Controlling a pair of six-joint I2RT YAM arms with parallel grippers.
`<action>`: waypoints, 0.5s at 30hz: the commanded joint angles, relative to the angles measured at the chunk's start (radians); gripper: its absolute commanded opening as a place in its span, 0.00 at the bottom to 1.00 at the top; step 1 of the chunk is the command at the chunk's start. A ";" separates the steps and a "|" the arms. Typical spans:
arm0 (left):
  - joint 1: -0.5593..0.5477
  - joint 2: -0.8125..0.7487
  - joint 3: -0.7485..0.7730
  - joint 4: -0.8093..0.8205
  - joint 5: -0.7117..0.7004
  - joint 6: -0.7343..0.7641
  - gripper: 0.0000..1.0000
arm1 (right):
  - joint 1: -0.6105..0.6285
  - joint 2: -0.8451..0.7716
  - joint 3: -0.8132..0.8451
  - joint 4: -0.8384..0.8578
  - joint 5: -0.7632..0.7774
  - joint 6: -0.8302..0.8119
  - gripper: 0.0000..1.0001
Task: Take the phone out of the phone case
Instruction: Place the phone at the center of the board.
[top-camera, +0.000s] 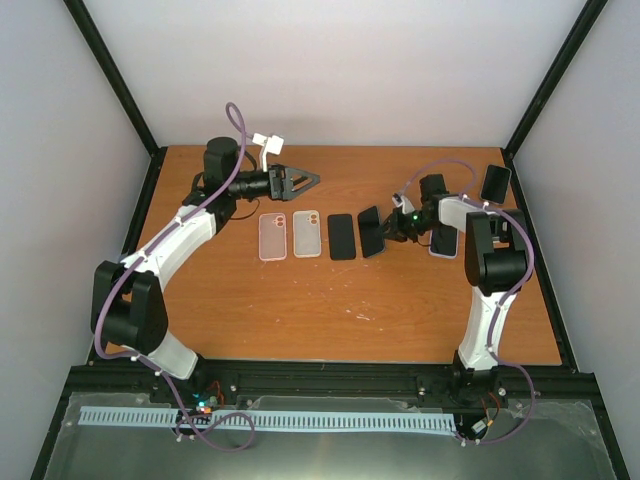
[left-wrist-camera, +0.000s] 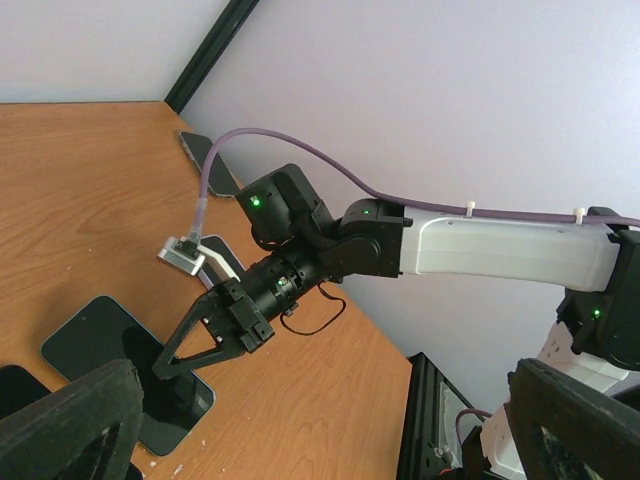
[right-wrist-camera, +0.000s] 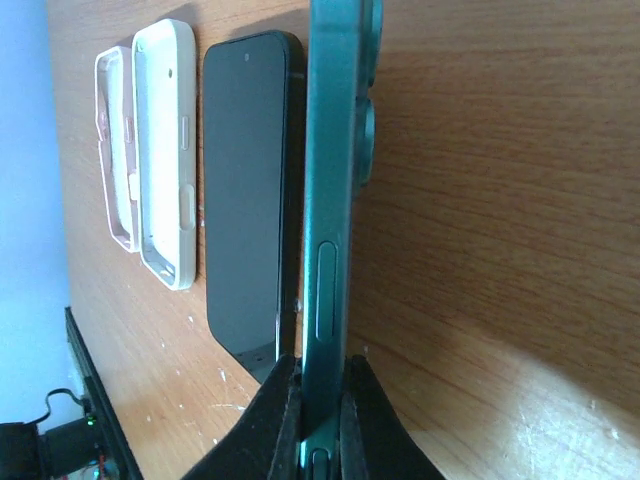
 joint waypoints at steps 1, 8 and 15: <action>0.000 0.002 0.052 0.007 0.012 -0.004 1.00 | -0.015 0.015 0.032 0.028 -0.077 0.039 0.03; 0.000 0.014 0.057 0.007 0.013 -0.012 1.00 | -0.038 0.050 0.039 0.028 -0.097 0.058 0.04; 0.008 0.023 0.054 0.014 0.016 -0.025 1.00 | -0.039 0.064 0.052 0.012 -0.080 0.049 0.16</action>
